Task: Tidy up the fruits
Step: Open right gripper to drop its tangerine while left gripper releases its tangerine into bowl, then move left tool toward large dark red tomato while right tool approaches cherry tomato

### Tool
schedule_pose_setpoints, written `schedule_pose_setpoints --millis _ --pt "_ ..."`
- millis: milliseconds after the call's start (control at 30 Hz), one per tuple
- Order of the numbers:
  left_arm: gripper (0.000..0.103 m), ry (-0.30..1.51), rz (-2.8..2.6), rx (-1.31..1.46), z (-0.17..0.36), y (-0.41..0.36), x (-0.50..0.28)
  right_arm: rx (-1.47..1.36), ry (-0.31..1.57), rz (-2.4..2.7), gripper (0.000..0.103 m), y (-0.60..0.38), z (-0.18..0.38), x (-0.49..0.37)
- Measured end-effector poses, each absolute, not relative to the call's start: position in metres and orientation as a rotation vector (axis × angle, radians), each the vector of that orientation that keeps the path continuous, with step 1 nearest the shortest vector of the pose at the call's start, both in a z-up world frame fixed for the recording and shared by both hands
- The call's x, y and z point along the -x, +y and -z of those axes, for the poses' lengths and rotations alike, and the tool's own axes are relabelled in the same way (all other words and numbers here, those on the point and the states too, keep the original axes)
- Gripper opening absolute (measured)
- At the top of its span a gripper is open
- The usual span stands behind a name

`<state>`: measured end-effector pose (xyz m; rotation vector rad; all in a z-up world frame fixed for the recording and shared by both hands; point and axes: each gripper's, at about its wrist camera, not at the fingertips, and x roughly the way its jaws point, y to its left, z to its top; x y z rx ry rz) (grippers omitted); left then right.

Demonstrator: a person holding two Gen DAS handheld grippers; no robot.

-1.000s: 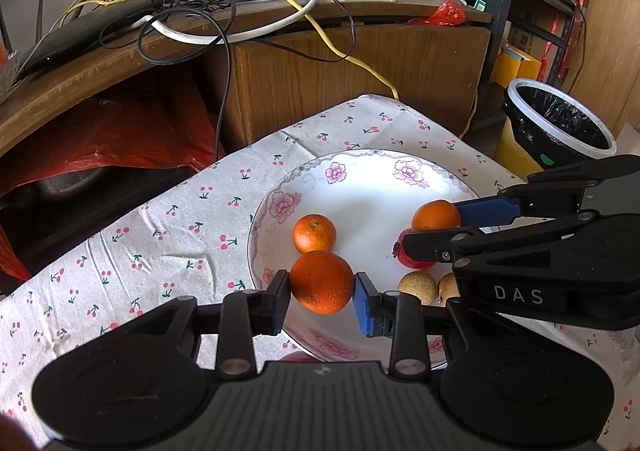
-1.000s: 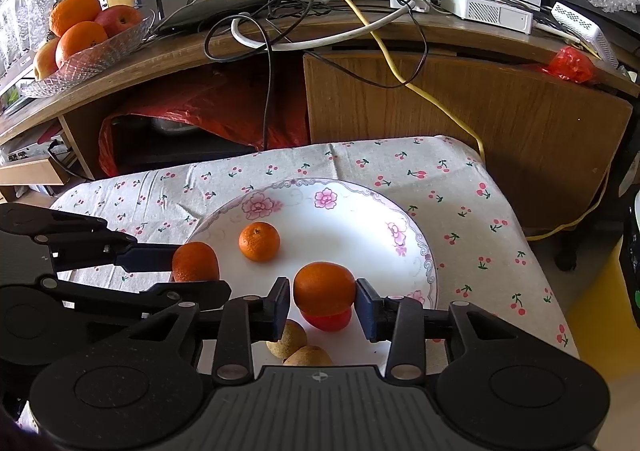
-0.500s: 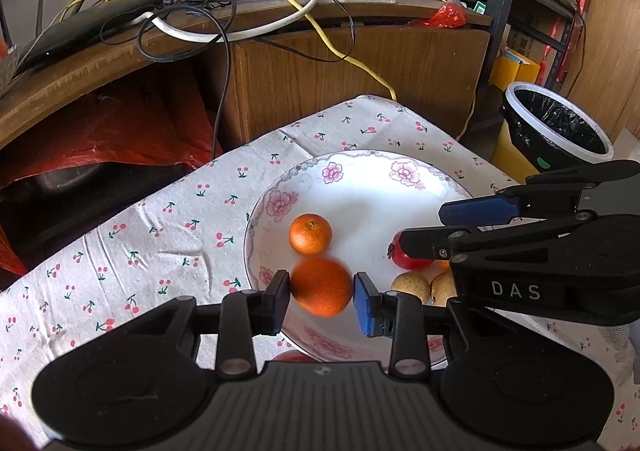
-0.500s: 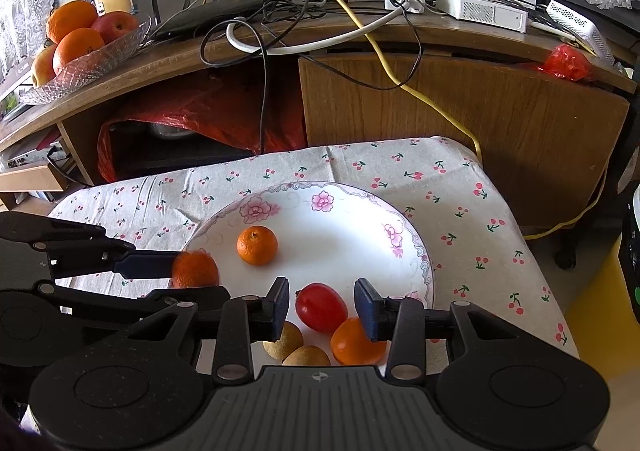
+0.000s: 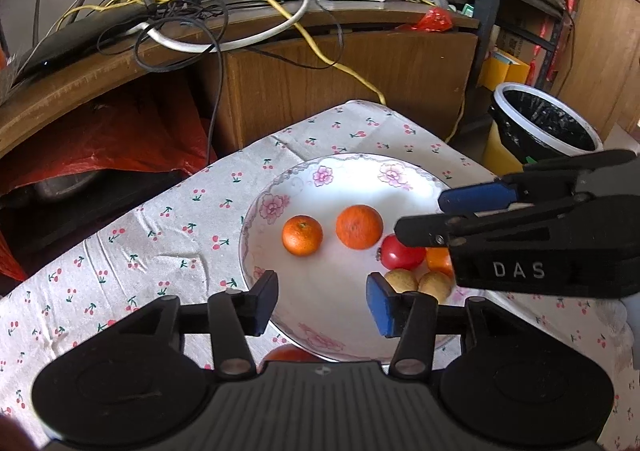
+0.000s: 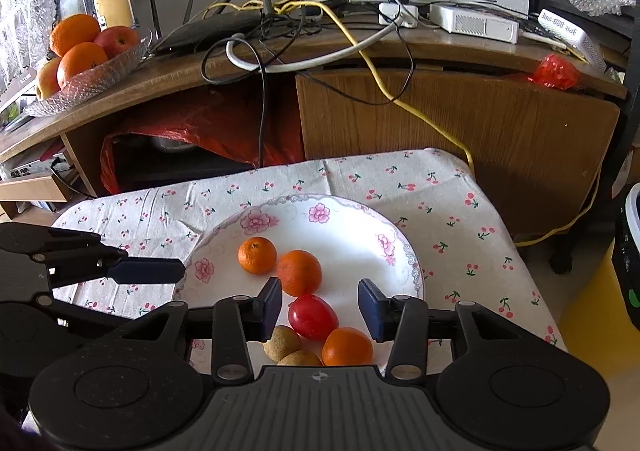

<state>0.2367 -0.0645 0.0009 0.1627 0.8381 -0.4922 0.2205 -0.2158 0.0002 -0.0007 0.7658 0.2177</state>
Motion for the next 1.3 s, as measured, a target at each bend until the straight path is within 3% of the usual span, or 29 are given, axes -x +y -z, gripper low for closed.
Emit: schedule_pose_setpoints --millis 1300 --pt "0.057 0.891 0.504 -0.247 0.007 -0.013 -0.174 0.066 0.793 -0.341 0.038 -0.199 0.001 -0.165"
